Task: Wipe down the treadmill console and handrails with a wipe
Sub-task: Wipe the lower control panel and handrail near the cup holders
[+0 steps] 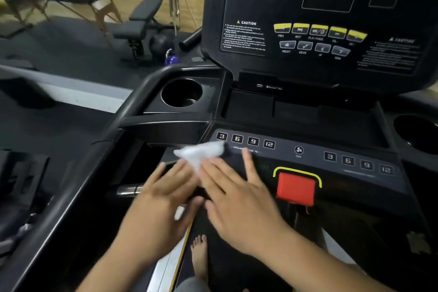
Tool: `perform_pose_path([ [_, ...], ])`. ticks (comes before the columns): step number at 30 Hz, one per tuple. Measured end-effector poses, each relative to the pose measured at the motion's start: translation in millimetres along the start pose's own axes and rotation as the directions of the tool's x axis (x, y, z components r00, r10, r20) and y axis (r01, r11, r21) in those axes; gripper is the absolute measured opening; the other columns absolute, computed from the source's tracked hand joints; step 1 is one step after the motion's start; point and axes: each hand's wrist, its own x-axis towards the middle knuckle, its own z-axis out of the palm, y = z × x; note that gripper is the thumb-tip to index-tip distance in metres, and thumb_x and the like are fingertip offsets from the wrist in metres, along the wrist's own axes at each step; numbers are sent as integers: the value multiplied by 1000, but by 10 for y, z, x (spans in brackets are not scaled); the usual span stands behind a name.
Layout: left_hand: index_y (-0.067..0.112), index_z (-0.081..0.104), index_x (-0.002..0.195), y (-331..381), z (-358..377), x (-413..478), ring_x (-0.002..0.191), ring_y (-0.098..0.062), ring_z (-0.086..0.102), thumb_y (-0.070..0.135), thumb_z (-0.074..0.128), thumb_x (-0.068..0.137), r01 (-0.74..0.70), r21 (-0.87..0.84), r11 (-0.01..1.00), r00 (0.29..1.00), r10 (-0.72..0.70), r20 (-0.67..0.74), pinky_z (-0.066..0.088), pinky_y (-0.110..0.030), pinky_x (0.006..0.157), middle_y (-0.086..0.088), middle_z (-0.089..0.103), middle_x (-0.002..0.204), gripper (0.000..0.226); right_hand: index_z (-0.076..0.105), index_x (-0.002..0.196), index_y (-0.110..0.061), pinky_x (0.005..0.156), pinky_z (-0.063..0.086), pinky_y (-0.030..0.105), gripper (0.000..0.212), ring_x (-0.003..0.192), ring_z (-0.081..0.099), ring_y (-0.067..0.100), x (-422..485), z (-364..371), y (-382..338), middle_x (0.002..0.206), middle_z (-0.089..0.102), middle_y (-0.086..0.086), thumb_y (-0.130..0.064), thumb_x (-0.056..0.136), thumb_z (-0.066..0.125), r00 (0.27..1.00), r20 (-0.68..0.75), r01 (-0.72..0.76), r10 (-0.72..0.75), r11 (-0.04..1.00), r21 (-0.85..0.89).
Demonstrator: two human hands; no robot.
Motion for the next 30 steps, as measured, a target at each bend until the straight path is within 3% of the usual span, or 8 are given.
perform_pose_path([
  [3, 7, 57, 134, 401, 218, 241, 139, -24, 40, 34, 41, 95, -102, 79, 992, 994, 98, 49, 31, -51, 114, -8, 53, 142, 50, 49, 140, -14, 113, 12, 64, 57, 140, 35, 17, -273, -114, 331, 148, 44, 1, -42, 92, 34, 990, -8, -142, 142, 990, -21],
  [9, 7, 20, 153, 1344, 638, 970, 150, -23, 8, 41, 15, 93, -367, 127, 922, 922, 342, 183, 1, -43, 122, -13, 17, 160, 69, 26, 150, -21, 118, -1, 56, 59, 147, 5, 7, -1020, -230, 1127, 158, 20, -8, -41, 96, 13, 861, -45, -509, 507, 858, -74],
  [16, 3, 16, 153, 2306, 1039, 1258, 150, -27, 8, 37, 27, 99, -585, 159, 795, 801, 537, 263, -1, -41, 121, -17, 15, 160, 65, 24, 151, -17, 119, -4, 34, 55, 144, 1, 0, -1869, -184, 1529, 159, 21, -4, -27, 98, 33, 695, -157, -678, 702, 712, 183],
  [19, 1, 48, 139, 2364, 1040, 1140, 137, -30, 42, 29, 47, 90, -619, 159, 769, 782, 584, 218, 28, -44, 117, -21, 48, 144, 57, 36, 147, -13, 118, 1, 28, 53, 144, 12, 3, -2069, -87, 1438, 155, 33, 0, -23, 96, 44, 681, -227, -639, 697, 716, 280],
  [22, 2, 67, 120, 2162, 1053, 1030, 120, -28, 60, 15, 69, 79, -682, 96, 725, 731, 674, 100, 47, -42, 102, -18, 64, 126, 43, 54, 133, -4, 115, 22, 33, 46, 138, 32, 14, -2176, 34, 1278, 143, 49, 10, -13, 88, 61, 621, -353, -616, 700, 714, 332],
  [26, 6, 73, 94, 1973, 946, 1080, 91, -29, 68, 10, 59, 82, -721, 175, 671, 680, 733, -10, 44, -35, 81, -12, 74, 100, 20, 64, 118, -2, 113, 31, 47, 44, 125, 51, 24, -2029, 71, 1150, 125, 60, 11, -7, 75, 65, 689, -415, -553, 594, 801, 228],
  [28, 10, 68, 79, 1887, 859, 1099, 73, -29, 59, 11, 67, 79, -710, 195, 677, 686, 727, -27, 37, -35, 70, -8, 68, 80, 1, 65, 114, -4, 114, 28, 51, 44, 121, 54, 23, -1840, 43, 1082, 122, 61, 9, -10, 70, 65, 735, -389, -512, 555, 831, 219],
  [30, 12, 60, 70, 1745, 786, 1074, 65, -30, 51, 8, 72, 75, -678, 209, 705, 711, 701, -57, 37, -37, 65, -7, 58, 68, 13, 64, 112, -5, 116, 24, 51, 46, 120, 54, 22, -1641, 24, 1003, 120, 61, 8, -8, 65, 67, 760, -366, -486, 537, 843, 229],
])
